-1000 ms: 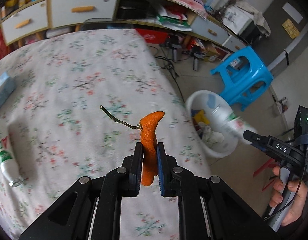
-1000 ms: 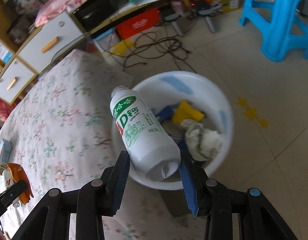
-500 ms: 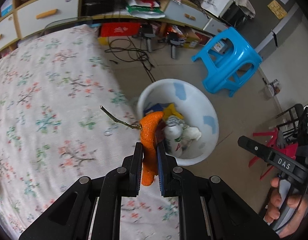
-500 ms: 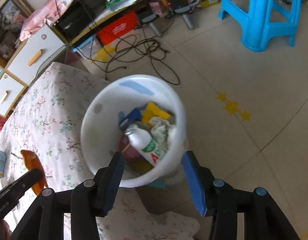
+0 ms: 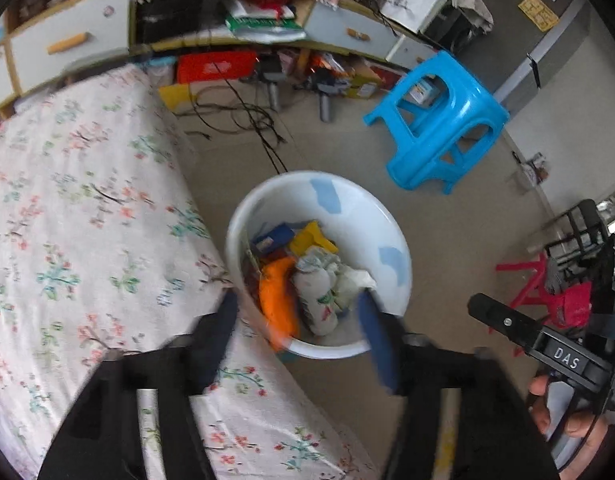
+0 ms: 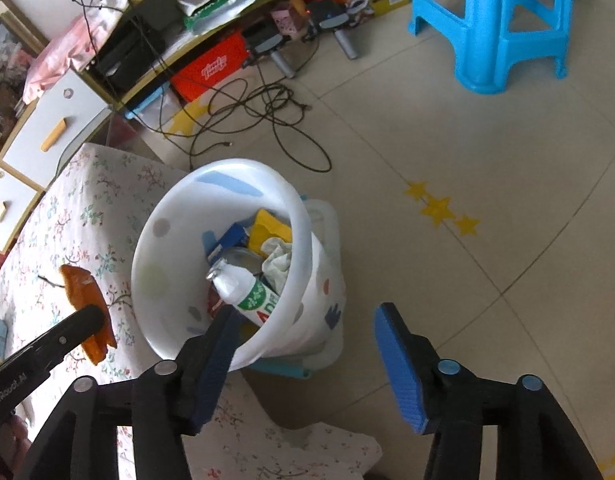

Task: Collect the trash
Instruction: 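Open the left tool over the wastebasket to drop the orange peel, then reach the left tool to the second white AD bottle and grasp it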

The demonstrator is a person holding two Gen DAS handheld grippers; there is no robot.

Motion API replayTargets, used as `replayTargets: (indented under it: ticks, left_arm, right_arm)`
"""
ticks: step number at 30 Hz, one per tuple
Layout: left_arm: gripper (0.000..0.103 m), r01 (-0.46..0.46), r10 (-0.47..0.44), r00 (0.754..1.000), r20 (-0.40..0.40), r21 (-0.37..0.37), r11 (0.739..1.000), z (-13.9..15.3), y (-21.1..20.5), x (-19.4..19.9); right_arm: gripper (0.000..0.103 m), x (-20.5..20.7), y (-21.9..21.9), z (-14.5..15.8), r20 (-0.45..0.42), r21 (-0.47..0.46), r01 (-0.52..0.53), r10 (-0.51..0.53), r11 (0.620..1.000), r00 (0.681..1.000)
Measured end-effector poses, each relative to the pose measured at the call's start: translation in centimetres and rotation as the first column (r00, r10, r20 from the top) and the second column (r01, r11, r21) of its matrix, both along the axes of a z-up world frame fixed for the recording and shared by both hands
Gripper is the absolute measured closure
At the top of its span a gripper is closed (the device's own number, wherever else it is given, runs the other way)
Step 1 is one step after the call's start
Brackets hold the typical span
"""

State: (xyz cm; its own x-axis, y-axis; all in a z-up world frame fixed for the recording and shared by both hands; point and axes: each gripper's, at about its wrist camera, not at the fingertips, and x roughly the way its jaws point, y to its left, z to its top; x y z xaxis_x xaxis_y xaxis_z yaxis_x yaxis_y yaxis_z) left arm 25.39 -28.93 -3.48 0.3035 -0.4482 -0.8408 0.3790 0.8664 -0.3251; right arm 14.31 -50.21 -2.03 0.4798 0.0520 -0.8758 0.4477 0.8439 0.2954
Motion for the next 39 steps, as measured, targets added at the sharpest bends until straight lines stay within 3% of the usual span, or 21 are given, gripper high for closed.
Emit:
replayTargets:
  ticks: [16, 24, 33, 39]
  left_arm:
    - [0.015, -0.069, 0.06, 0.995, 0.081, 0.109, 0.992, 2.9, 7.6, -2.6]
    - [0.004, -0.146, 0.129, 0.984, 0.124, 0.137, 0.98, 4.0, 14.8, -4.3]
    - [0.001, -0.256, 0.228, 0.961, 0.153, 0.191, 0.948, 4.5, 24.2, -6.0]
    - [0.001, -0.328, 0.319, 0.944, 0.078, 0.152, 0.932, 3.1, 30.4, -5.8]
  right_arm:
    - [0.027, 0.3, 2.7, 1.4, 0.029, -0.001, -0.023, 0.023, 1.0, 0.999]
    - [0.02, 0.6, 6.0, 1.9, 0.034, -0.008, -0.062, 0.062, 0.998, 0.997]
    - [0.016, 1.5, 11.0, 2.0, 0.027, -0.026, -0.144, 0.145, 0.989, 0.989]
    - [0.016, 2.3, 14.0, 1.8, 0.02, -0.031, -0.183, 0.183, 0.983, 0.983]
